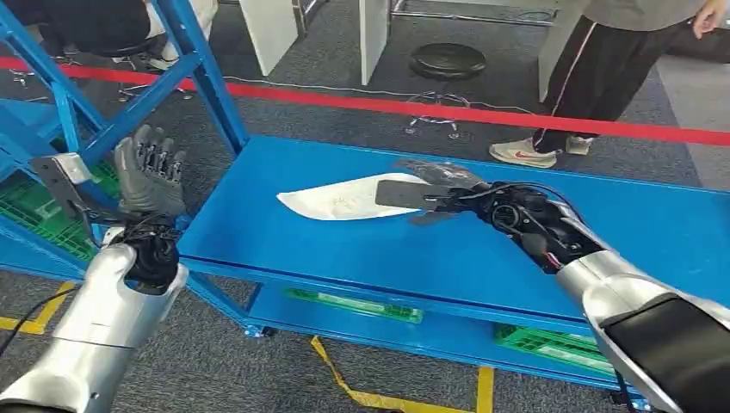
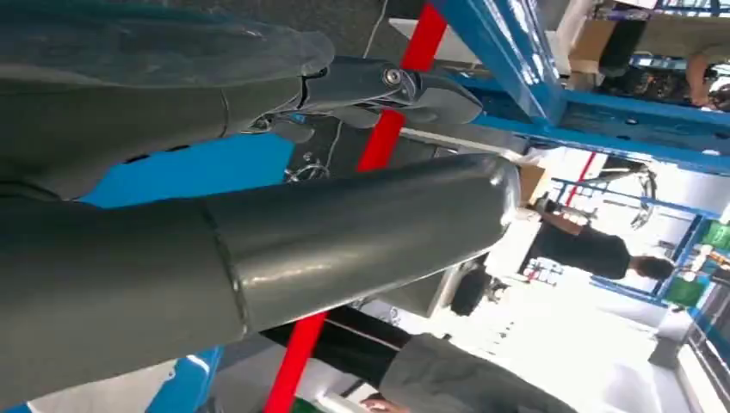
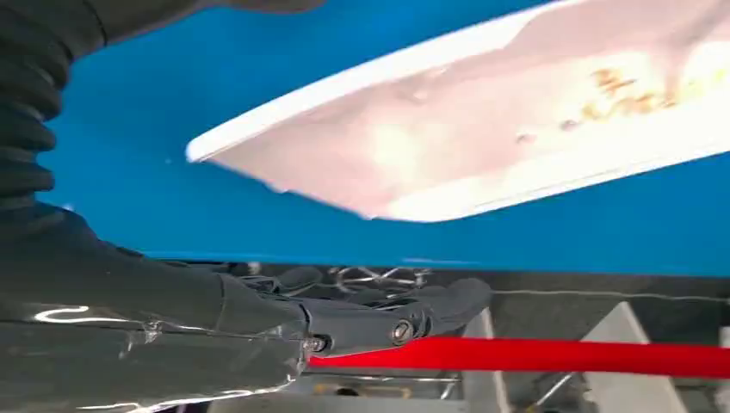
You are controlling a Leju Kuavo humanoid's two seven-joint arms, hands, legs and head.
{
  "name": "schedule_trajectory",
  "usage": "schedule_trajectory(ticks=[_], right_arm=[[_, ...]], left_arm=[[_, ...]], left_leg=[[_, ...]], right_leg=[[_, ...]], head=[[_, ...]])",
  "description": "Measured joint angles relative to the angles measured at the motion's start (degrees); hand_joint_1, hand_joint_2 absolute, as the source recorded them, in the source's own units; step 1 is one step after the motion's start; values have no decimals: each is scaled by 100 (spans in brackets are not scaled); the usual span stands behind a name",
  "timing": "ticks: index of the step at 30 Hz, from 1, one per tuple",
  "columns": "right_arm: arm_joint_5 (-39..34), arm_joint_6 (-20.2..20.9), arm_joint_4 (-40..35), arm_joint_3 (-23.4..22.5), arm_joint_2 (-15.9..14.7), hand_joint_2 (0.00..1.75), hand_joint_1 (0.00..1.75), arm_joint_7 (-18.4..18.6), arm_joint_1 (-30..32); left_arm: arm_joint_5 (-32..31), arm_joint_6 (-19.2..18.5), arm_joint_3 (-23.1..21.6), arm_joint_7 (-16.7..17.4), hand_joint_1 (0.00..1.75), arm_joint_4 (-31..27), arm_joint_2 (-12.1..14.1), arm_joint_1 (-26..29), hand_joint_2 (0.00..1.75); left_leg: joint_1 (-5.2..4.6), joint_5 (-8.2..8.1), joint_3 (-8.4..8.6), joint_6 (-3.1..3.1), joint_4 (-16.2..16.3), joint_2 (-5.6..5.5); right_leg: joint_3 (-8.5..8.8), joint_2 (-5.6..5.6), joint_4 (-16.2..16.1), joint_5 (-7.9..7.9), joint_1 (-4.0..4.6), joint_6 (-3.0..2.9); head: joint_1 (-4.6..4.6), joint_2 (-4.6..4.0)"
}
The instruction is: Take the parts from the cabinet and place them on the table.
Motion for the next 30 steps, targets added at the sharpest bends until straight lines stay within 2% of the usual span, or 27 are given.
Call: schedule_trajectory(ticks=[4,8,18,19,30], right_arm=[[-20,116,37,9,150,175,0,24,84],[-52,87,105,33,159,175,0,177,141],[-61,46,269,35,133,175,0,197,177],[-63,44,280,35,133,0,0,208,179],[-157,271,330,35,131,0,0,282,181]], left_arm=[[26,-7,-65,-52,0,133,-20,-69,0],[46,11,-74,-94,0,199,-35,-81,0],[85,55,-74,-107,0,304,-30,-77,0],[85,59,-74,-109,0,312,-28,-78,0],[83,17,-74,-109,0,339,-35,-77,0]], left_leg=[[0,0,1,0,0,0],[-2,0,1,0,0,0],[-3,0,1,0,0,1],[-3,0,1,0,0,1],[-3,0,3,0,0,2]], right_leg=[[0,0,0,0,2,0],[0,-1,-1,0,10,0],[0,1,-1,0,10,0],[0,2,-1,0,10,0],[0,3,-1,0,10,0]], head=[[0,0],[0,0],[2,0],[2,0],[7,0]])
